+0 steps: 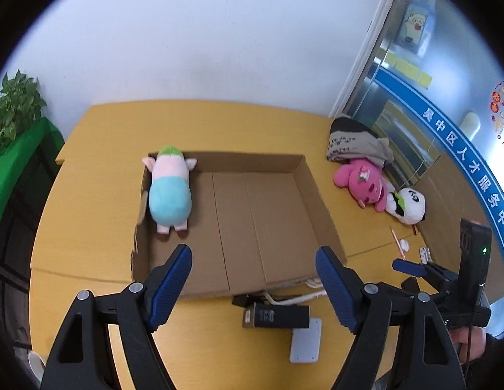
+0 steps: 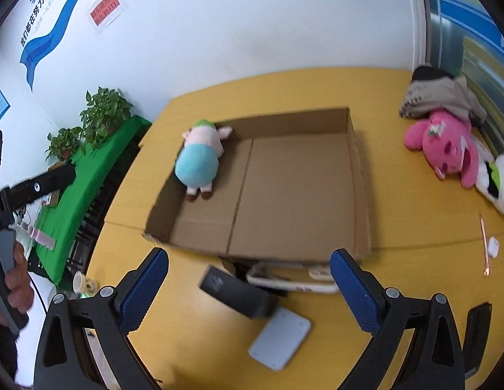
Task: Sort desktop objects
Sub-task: 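Close both grippers on the black product box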
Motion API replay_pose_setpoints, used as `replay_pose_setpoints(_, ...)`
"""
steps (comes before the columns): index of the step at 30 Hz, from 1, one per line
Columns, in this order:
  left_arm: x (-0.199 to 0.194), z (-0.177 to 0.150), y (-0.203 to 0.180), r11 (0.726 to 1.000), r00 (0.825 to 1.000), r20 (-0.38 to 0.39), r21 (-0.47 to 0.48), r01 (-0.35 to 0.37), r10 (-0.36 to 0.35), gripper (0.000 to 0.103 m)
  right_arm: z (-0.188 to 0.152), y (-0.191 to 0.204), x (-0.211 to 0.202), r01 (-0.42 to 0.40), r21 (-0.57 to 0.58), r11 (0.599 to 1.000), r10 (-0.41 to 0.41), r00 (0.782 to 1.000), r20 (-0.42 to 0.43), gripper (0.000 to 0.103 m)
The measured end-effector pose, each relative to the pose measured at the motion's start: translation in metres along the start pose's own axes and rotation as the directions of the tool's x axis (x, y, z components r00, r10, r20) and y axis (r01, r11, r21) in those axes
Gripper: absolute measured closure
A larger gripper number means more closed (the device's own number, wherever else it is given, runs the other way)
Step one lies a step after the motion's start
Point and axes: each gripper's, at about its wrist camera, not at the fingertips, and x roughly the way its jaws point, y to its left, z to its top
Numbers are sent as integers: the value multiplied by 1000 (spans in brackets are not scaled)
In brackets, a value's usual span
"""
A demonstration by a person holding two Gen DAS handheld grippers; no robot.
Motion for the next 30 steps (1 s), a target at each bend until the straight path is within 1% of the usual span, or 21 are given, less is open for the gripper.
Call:
replay_pose_setpoints(3, 6, -16, -7, 999, 999, -37, -38, 13, -15, 24, -28, -42, 10, -14, 44, 999, 18, 996, -92, 1)
replay_pose_setpoints(6, 17, -29, -10, 997, 996, -82, -80, 10, -17, 24, -46, -72, 22, -42, 86, 995, 55, 987, -148, 2)
replay_pose_setpoints(8, 26, -37, -11, 995, 993, -111, -104, 15, -27, 24, -50, -85, 32, -49, 112, 992, 68, 982, -174, 2)
replay_pose_setpoints(10, 34, -43, -9, 992, 991, -130, -125, 14, -30, 24, -51, -95, 38, -72, 134, 988, 97, 977, -189, 2)
replay_pose_setpoints(13, 53, -49, -2, 987, 984, -170, -158, 31, -59, 24, -47, -94, 49, -114, 105, 988, 135, 965, -226, 2)
replay_pose_setpoints(15, 66, -53, 3, 986, 977, -200, -164, 41, -74, 24, -43, -87, 60, -157, 78, 985, 172, 947, -272, 2)
replay_pose_setpoints(18, 91, -57, 10, 981, 961, -251, -180, 70, -115, 24, -43, -73, 83, -230, 104, 968, 252, 907, -338, 2)
replay_pose_setpoints(21, 123, -62, 19, 973, 930, -325, -203, 107, -170, 24, -44, -53, 106, -269, 133, 954, 300, 875, -381, 2)
replay_pose_setpoints(22, 134, -64, 22, 971, 919, -347, -208, 120, -188, 24, -44, -48, 113, -276, 154, 949, 315, 867, -385, 2)
replay_pose_setpoints(24, 153, -70, 28, 968, 897, -389, -214, 133, -209, 24, -44, -41, 126, -297, 231, 926, 366, 856, -365, 2)
replay_pose_setpoints(25, 164, -75, 31, 964, 882, -414, -226, 138, -223, 24, -44, -39, 133, -300, 269, 915, 383, 854, -352, 2)
replay_pose_setpoints(26, 174, -80, 35, 959, 867, -436, -243, 145, -241, 25, -45, -37, 140, -286, 293, 912, 380, 856, -350, 2)
replay_pose_setpoints(28, 190, -92, 41, 951, 839, -474, -271, 151, -268, 25, -49, -35, 156, -232, 314, 921, 346, 859, -378, 2)
replay_pose_setpoints(30, 202, -104, 45, 943, 813, -504, -293, 158, -293, 25, -54, -34, 170, -200, 331, 922, 330, 853, -405, 2)
